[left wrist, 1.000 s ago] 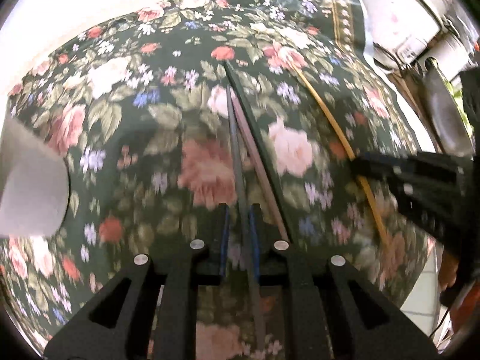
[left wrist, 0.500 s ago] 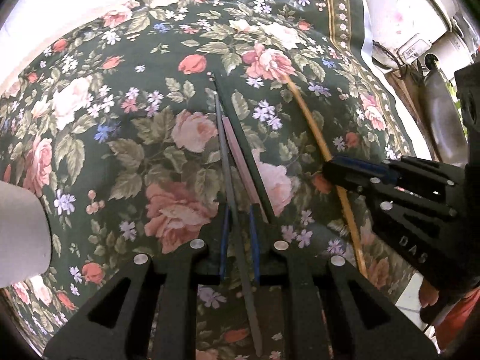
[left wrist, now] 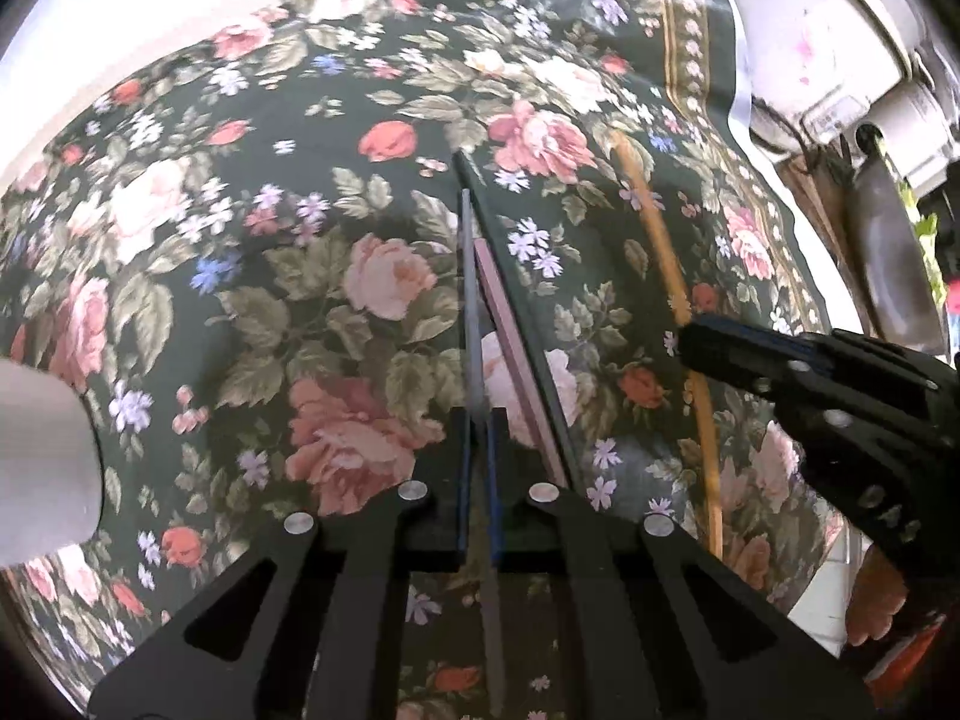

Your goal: Organize utensils

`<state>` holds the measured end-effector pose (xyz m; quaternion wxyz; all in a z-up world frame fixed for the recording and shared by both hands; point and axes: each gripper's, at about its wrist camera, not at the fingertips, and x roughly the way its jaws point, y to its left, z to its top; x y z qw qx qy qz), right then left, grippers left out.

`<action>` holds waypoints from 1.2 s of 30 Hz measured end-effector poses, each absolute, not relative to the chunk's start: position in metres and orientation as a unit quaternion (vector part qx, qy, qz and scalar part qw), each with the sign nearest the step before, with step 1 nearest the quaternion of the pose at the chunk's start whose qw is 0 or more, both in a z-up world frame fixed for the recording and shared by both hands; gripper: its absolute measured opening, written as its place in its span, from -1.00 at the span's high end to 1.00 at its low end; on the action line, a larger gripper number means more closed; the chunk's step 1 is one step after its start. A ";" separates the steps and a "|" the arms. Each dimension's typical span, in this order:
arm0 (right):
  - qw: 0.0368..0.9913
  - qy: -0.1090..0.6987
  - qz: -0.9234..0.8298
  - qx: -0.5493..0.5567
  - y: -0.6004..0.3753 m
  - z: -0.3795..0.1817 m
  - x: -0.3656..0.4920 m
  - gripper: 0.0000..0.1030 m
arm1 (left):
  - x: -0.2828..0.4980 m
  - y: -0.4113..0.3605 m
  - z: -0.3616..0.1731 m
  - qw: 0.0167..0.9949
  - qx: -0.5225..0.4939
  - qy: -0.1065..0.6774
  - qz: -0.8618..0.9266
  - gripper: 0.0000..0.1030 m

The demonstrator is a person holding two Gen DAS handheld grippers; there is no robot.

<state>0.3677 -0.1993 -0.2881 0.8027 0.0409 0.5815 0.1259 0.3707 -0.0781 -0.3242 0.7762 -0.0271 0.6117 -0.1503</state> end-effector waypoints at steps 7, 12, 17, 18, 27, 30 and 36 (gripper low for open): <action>0.830 0.540 0.135 0.045 -0.198 -0.250 0.354 0.90 | 0.351 -0.054 -0.284 0.809 -0.063 0.566 -0.144 0.95; 0.846 0.511 0.147 0.043 -0.190 -0.223 0.345 0.90 | 0.336 -0.043 -0.255 0.833 -0.085 0.530 -0.138 0.95; 0.859 0.486 0.157 0.039 -0.180 -0.201 0.338 0.90 | 0.322 -0.031 -0.229 0.856 -0.092 0.493 -0.126 0.96; 0.861 0.480 0.161 0.037 -0.177 -0.198 0.336 0.90 | 0.319 -0.027 -0.224 0.860 -0.092 0.486 -0.123 0.96; 0.878 0.440 0.186 0.023 -0.152 -0.171 0.331 0.90 | 0.303 0.005 -0.180 0.900 -0.087 0.419 -0.084 1.00; 0.881 0.429 0.199 0.021 -0.143 -0.162 0.332 0.90 | 0.300 0.018 -0.164 0.910 -0.091 0.398 -0.075 1.00; 0.887 0.403 0.226 0.019 -0.118 -0.141 0.336 0.90 | 0.291 0.046 -0.133 0.927 -0.097 0.359 -0.054 1.00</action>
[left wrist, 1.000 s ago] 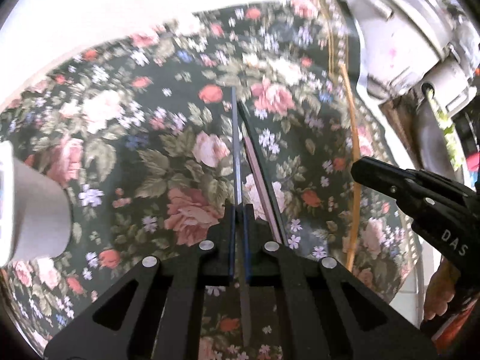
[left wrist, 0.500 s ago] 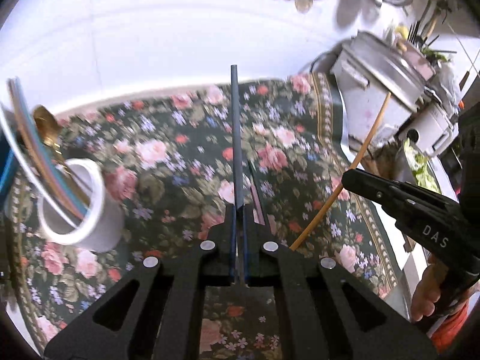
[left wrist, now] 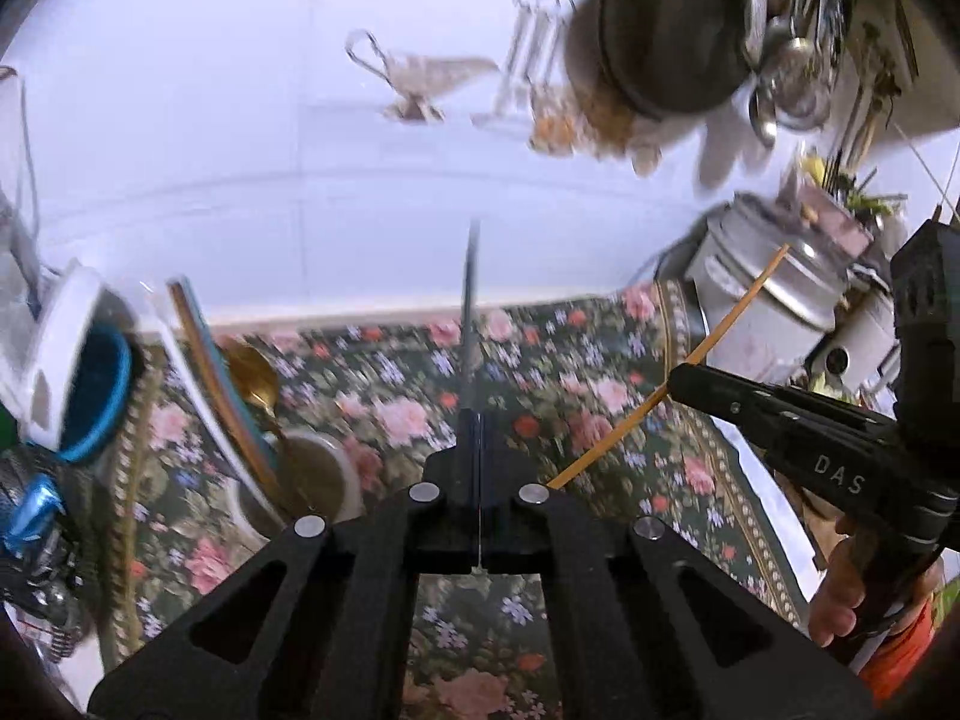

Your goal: Organize utensils

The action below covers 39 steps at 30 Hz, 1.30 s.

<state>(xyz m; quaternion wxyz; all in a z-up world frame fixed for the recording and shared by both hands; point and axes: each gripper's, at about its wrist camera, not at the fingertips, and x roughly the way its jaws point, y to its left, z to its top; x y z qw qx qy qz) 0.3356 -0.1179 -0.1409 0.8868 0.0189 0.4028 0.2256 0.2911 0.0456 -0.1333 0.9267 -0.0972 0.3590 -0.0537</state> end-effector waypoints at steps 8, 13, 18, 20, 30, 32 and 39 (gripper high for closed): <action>0.889 0.376 0.261 0.008 -0.079 -0.120 0.340 0.90 | 0.280 0.082 -0.122 0.927 -0.112 0.355 -0.037 1.00; 0.882 0.378 0.281 0.008 -0.063 -0.119 0.340 0.90 | 0.279 0.099 -0.143 0.918 -0.112 0.381 -0.004 0.98; 0.876 0.374 0.304 0.004 -0.044 -0.112 0.339 0.90 | 0.268 0.123 -0.162 0.908 -0.110 0.403 0.030 0.75; 0.874 0.369 0.317 0.003 -0.033 -0.107 0.339 0.90 | 0.263 0.130 -0.169 0.904 -0.108 0.411 0.043 0.64; 0.851 0.394 0.345 -0.042 0.029 -0.135 0.349 0.90 | 0.242 0.153 -0.192 0.889 -0.110 0.438 0.077 0.46; 0.844 0.410 0.342 -0.059 0.039 -0.150 0.351 0.90 | 0.240 0.154 -0.195 0.887 -0.109 0.443 0.077 0.46; 0.821 0.451 0.336 -0.094 0.054 -0.184 0.355 0.89 | 0.244 0.145 -0.203 0.882 -0.104 0.456 0.065 0.46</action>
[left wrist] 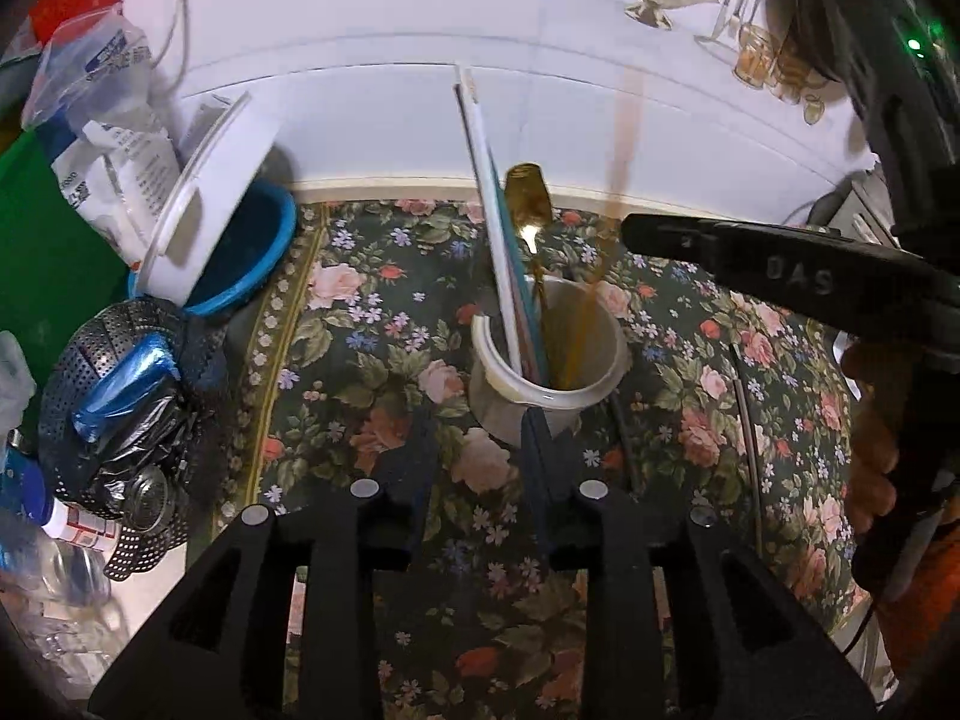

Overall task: Organize utensils
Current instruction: 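Drop the chopsticks into the white cup with both tools and return to the pile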

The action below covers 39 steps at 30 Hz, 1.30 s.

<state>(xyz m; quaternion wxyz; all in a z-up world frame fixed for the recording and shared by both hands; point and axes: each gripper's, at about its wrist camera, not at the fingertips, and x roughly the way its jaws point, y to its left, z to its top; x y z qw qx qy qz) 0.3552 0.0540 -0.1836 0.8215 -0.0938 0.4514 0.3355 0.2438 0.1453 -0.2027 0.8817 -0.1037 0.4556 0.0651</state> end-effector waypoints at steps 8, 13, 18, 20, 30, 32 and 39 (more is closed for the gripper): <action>0.822 0.459 0.321 -0.097 0.030 -0.177 0.356 0.64 | 0.262 0.114 -0.205 0.881 -0.088 0.464 0.022 0.45; 0.844 0.451 0.277 -0.088 -0.018 -0.165 0.360 0.58 | 0.277 0.079 -0.213 0.876 -0.069 0.476 -0.018 0.36; 0.851 0.476 0.207 -0.083 -0.076 -0.184 0.367 0.57 | 0.292 0.042 -0.230 0.864 -0.050 0.498 -0.061 0.36; 0.845 0.499 0.178 -0.073 -0.101 -0.202 0.370 0.57 | 0.296 0.031 -0.237 0.859 -0.045 0.505 -0.072 0.36; 0.806 0.578 0.124 -0.024 -0.150 -0.285 0.370 0.57 | 0.307 -0.006 -0.287 0.824 -0.030 0.558 -0.092 0.36; 0.802 0.584 0.127 -0.024 -0.148 -0.294 0.369 0.57 | 0.307 -0.009 -0.293 0.821 -0.027 0.563 -0.090 0.36; 0.815 0.563 0.112 -0.077 -0.133 -0.306 0.365 0.57 | 0.307 -0.004 -0.303 0.817 -0.036 0.570 -0.082 0.36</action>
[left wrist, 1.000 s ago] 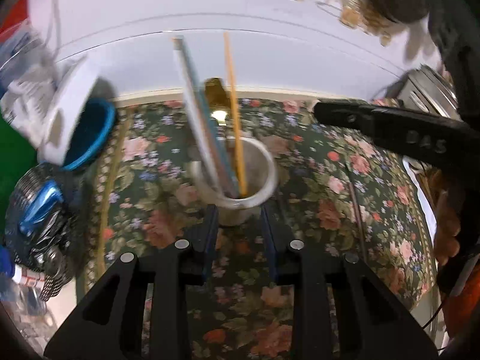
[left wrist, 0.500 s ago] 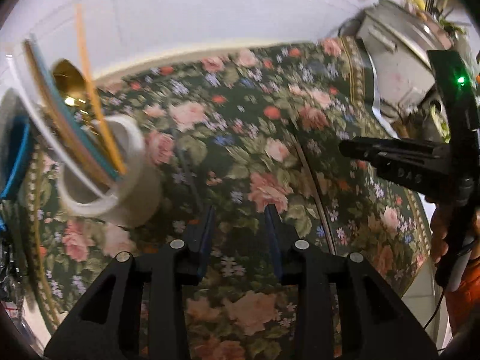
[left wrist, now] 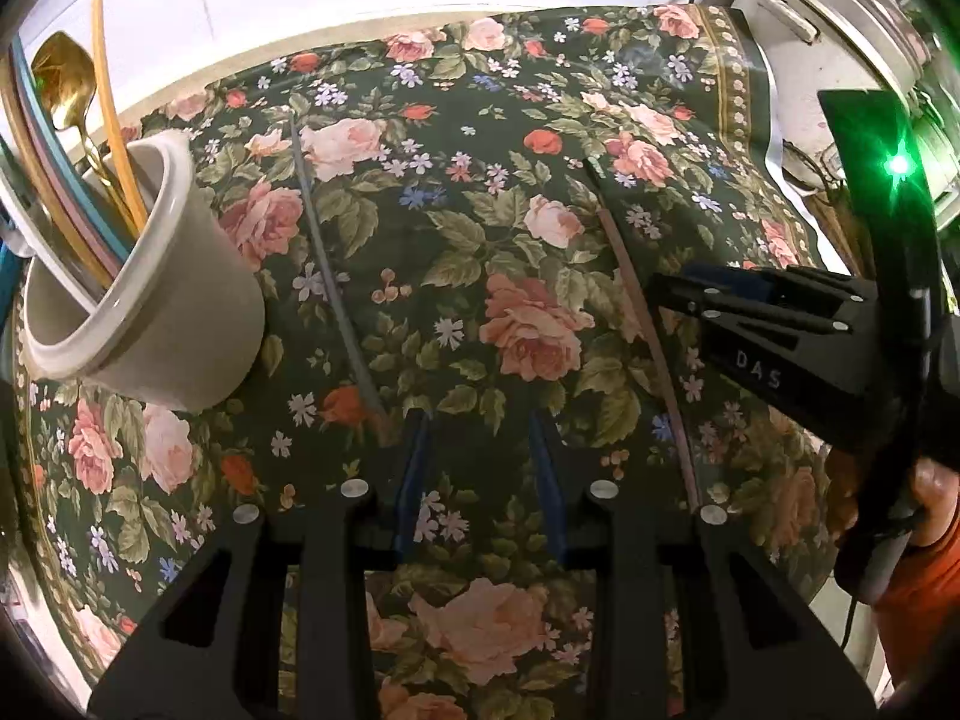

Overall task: Organize utensils
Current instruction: 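Drop the chopsticks into the white cup with both tools and return to the pile, then grasp a pinkish chopstick with the left tool while the right tool grasps a dark chopstick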

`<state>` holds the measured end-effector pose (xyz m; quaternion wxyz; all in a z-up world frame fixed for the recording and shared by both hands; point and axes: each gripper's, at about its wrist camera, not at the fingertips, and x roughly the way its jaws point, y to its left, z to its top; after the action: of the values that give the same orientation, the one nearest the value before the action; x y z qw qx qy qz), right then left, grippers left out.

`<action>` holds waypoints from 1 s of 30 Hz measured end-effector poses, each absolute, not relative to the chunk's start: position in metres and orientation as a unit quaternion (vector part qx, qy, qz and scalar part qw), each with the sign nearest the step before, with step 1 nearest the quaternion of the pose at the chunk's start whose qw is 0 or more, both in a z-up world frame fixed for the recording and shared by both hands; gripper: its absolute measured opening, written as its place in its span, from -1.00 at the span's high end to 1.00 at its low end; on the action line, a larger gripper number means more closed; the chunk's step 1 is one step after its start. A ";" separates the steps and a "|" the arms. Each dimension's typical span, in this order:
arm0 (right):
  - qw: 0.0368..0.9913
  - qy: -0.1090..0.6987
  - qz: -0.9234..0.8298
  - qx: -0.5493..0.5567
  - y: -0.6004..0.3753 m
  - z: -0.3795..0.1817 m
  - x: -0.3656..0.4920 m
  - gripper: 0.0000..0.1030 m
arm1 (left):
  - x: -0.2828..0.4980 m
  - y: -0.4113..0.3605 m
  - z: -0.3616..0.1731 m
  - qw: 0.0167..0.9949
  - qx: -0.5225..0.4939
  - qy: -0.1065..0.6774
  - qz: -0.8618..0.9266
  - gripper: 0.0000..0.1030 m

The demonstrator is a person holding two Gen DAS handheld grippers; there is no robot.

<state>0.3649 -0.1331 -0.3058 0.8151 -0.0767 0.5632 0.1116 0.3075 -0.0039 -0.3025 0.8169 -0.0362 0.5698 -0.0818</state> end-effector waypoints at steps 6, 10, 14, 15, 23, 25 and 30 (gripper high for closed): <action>0.823 0.551 0.105 -0.094 -0.129 -0.308 0.363 0.43 | 0.306 0.000 -0.309 0.814 -0.047 0.574 -0.078 0.36; 0.826 0.539 0.092 -0.139 -0.117 -0.313 0.359 0.45 | 0.304 0.000 -0.311 0.812 -0.042 0.577 -0.079 0.36; 0.828 0.534 0.075 -0.152 -0.120 -0.312 0.355 0.79 | 0.302 -0.001 -0.309 0.814 -0.037 0.574 -0.082 0.36; 0.827 0.539 0.074 -0.137 -0.127 -0.310 0.356 0.86 | 0.302 -0.001 -0.309 0.814 -0.037 0.574 -0.083 0.36; 0.808 0.583 0.086 -0.032 -0.180 -0.300 0.358 0.89 | 0.303 -0.009 -0.311 0.810 -0.032 0.579 -0.087 0.36; 0.804 0.587 0.089 -0.029 -0.182 -0.299 0.363 0.88 | 0.304 -0.012 -0.312 0.809 -0.032 0.580 -0.089 0.36; 0.803 0.588 0.096 -0.035 -0.176 -0.302 0.380 0.87 | 0.311 -0.025 -0.311 0.806 -0.035 0.583 -0.095 0.36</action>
<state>0.3800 -0.1755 -0.3024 0.8026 -0.0347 0.5878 0.0958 0.3107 -0.0254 -0.3109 0.8059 -0.0350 0.5834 -0.0947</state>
